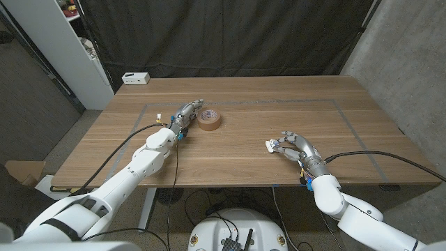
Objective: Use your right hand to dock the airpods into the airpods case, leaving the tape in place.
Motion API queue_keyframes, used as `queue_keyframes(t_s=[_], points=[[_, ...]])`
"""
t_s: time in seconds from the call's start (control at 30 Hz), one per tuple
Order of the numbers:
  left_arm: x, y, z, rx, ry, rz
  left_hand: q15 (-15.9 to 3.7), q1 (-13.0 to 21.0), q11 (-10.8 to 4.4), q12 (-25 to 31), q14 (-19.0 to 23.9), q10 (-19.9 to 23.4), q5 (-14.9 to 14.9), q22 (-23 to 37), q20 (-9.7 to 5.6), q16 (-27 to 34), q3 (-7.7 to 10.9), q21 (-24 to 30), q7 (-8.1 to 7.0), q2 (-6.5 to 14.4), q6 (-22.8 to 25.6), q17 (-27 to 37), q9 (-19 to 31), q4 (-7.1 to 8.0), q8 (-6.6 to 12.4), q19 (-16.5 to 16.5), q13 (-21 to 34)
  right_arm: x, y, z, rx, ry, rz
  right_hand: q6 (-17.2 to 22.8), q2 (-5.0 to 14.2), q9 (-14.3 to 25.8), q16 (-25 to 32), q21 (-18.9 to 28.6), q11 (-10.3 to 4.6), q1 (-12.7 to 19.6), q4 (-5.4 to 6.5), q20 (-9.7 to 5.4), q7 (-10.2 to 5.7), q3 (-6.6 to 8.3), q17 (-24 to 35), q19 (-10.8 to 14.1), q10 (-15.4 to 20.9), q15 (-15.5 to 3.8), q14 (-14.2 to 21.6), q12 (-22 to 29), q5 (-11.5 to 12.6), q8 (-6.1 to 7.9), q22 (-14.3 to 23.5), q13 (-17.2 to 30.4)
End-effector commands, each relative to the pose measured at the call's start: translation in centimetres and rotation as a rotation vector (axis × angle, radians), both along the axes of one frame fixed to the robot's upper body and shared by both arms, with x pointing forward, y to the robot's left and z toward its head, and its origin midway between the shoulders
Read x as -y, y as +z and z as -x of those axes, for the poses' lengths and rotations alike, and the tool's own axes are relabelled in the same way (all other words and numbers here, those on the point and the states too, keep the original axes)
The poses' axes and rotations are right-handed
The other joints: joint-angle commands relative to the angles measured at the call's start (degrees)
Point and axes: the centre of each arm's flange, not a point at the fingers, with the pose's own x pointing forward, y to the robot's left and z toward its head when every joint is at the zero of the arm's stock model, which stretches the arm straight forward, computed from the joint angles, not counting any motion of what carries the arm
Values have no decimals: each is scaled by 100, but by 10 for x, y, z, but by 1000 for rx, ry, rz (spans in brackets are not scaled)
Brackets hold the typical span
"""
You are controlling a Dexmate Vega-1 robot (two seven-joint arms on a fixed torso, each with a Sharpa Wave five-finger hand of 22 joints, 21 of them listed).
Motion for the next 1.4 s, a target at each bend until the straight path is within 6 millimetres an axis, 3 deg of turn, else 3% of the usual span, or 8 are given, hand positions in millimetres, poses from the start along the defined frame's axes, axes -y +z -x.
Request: queue_keyframes(t_s=[0.03, 1.4], points=[[2, 0, 3, 0, 3, -5, -28, 51, -26, -5, -8, 19, 31, 16, 22, 6, 22, -24, -8, -2, 4, 17, 19, -30, 13, -19, 2, 2, -4, -2, -6, 8, -19, 41, 46, 24, 31, 36, -28, -3, 0, -44, -29, 47, 9, 21, 13, -834, 33, 27, 38, 25, -3, -5], [5, -3, 7, -2, 0, -7, -15, 44, -27, -1, 8, 28, 31, 17, 34, 9, 7, -17, -10, -11, 23, 21, 18, -22, 23, -9, 3, -3, -12, -12, 43, 61, -69, 35, 72, 24, 43, 35, -77, -44, 13, -31, -86, 91, 28, 3, 13, -849, 40, 42, 11, 32, -3, -26]])
